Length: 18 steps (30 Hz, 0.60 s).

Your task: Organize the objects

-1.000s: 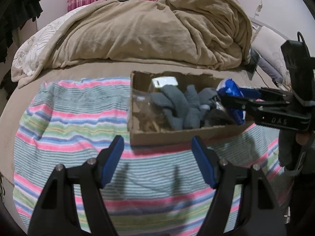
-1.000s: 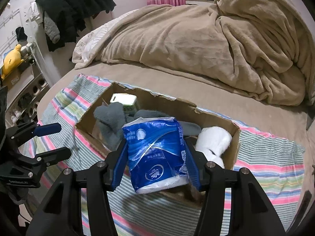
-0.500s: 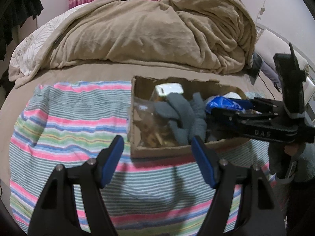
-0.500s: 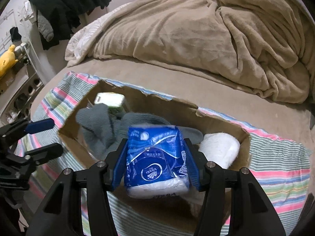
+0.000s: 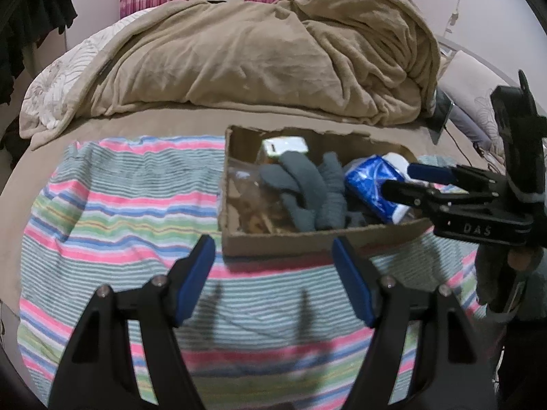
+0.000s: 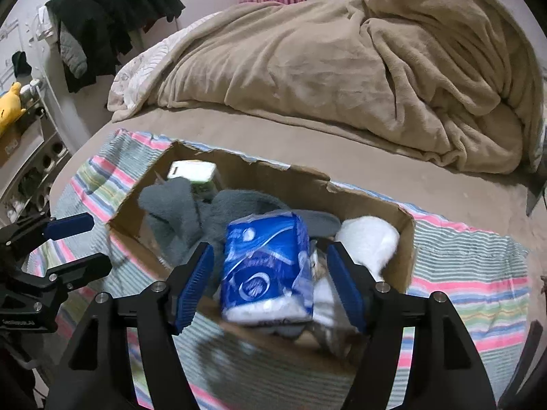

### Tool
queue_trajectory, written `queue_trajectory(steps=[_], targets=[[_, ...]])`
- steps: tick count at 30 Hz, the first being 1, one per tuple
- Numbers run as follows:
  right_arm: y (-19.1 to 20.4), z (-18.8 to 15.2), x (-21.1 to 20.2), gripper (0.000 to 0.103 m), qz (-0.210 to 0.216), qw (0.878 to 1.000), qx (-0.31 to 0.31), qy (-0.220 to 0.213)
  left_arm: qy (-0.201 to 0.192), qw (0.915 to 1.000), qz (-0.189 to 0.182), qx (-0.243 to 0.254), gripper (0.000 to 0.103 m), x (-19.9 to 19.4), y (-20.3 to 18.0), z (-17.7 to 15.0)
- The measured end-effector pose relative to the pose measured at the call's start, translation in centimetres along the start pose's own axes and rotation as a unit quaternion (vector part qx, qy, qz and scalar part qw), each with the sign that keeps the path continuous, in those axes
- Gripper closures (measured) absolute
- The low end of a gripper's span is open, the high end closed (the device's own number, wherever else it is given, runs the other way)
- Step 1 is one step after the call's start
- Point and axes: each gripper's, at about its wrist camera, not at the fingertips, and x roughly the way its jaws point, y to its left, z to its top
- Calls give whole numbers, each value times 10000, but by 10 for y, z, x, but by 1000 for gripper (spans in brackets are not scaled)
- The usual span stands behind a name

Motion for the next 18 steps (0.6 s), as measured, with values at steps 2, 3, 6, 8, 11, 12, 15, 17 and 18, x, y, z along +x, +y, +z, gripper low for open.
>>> queue_trajectory(steps=[2,3,6,8,11,12,15,17,18], targets=[[2,-4,-8,31,-7,10000,1,-15,9,10000,-19,5,31,-5,-2,-3],[3,-5,-10,31,-12,10000,6,-21,19,10000,-57,-6,31,-8,-3,-5],[6,-12,-21,31,-23,10000,52,-46,-9,10000,-65,-43,31,-16,-7,-10],[9,-18,-29,31,-35,10000,65,-66,-27,10000,-53,-76,31,-21,-8,-14],[14,-27,-40,31,-61,9999,119,-82,-4,9999,-60,-100,31,-28,-11,-21],[15,-30,-44,31,-69,9999,133,-83,-1,9999,-60,-98,31,-31,-12,-24],[18,-39,-54,31,-94,9998,159,-107,31,10000,-33,-60,31,-36,-17,-31],[20,-45,-60,31,-111,9997,171,-124,26,10000,-18,-24,31,-41,-20,-37],[22,-48,-63,31,-113,9997,179,-132,26,10000,-7,-19,31,-43,-22,-40]])
